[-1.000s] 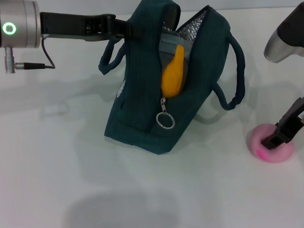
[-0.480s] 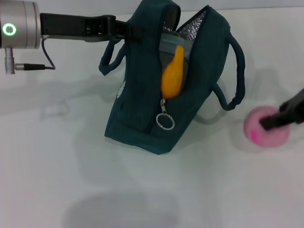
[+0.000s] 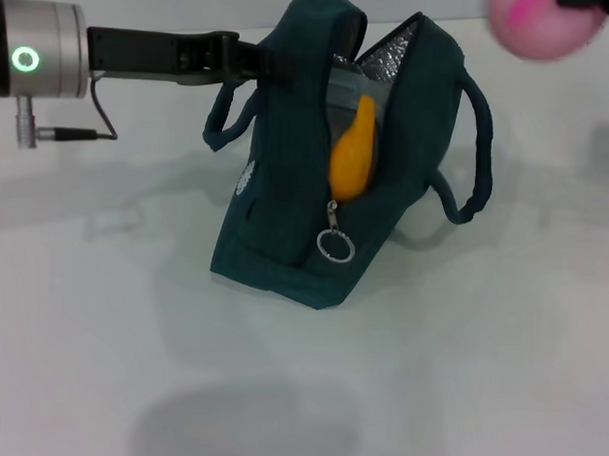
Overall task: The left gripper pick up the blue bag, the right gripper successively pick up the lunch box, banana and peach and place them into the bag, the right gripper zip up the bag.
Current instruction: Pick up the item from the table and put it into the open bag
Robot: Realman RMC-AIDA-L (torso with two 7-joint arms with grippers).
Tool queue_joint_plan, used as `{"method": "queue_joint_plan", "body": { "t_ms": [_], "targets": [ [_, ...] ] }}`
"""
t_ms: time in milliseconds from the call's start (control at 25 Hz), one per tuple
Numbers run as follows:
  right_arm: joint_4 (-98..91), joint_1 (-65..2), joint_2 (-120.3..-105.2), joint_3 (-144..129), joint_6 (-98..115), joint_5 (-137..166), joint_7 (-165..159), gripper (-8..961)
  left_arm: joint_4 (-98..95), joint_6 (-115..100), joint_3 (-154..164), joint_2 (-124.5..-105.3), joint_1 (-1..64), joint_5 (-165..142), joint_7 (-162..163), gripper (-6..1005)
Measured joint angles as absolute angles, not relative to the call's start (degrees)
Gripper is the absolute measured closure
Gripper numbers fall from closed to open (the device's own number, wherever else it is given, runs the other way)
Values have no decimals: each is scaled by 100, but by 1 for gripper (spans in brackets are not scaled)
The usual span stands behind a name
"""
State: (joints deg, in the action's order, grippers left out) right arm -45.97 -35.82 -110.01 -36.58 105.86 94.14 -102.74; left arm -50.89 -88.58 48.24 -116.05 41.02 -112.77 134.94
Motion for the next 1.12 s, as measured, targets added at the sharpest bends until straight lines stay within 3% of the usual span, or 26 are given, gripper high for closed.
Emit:
{"method": "queue_joint_plan", "body": {
  "t_ms": [200,320,640,1120],
  "targets": [
    [-4608,-3783,-11407,-4325,9693,9611,-9386,743,-5089,-8868,4833,-11610,4134,-11277,13516,946],
    [-4606,-3836,-11508,-4934,9088,9628,-9040,780,-5089,-8869,4828,-11610,4139,-11277,13520,946],
    [-4526,-3964,-11553,-6141,8073,9613,-8819,850,-5089,-8867,4825,-11609,4140,-11276,13524,946],
    [-4588,-3991,-11488,-6144,7638,10032,-9712,905,-5089,-8852,4825,-11588,4202,-11271,13526,946]
  ]
}}
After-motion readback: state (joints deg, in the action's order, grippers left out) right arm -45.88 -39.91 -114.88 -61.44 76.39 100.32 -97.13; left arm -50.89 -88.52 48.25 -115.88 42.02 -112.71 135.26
